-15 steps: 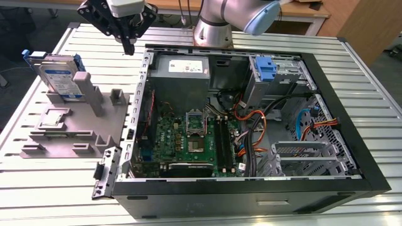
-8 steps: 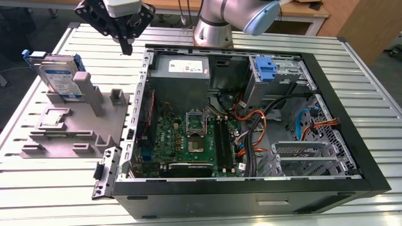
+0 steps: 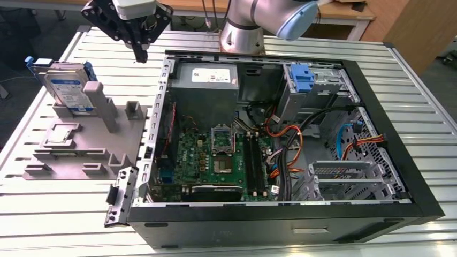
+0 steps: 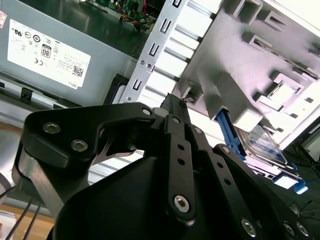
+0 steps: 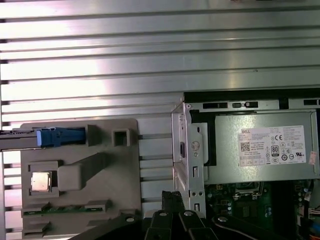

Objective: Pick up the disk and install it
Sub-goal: 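Reach for the disk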

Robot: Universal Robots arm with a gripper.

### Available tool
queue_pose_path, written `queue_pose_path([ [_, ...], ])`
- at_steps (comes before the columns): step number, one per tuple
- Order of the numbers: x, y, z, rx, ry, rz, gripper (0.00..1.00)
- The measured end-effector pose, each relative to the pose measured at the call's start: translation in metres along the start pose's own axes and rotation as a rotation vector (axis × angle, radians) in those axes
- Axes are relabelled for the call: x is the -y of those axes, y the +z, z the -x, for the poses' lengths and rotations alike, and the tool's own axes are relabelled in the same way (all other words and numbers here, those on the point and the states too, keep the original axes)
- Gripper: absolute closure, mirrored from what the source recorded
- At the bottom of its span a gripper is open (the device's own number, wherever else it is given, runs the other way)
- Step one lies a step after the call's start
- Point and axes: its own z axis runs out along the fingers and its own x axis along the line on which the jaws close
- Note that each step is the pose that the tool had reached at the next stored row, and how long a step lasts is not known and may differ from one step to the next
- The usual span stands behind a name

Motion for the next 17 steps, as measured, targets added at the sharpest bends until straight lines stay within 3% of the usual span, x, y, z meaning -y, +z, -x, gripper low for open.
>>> queue_pose_path([
  [17,0.0008,0.0005,-0.0102,0.0000,0.000,-0.0001,0.90],
])
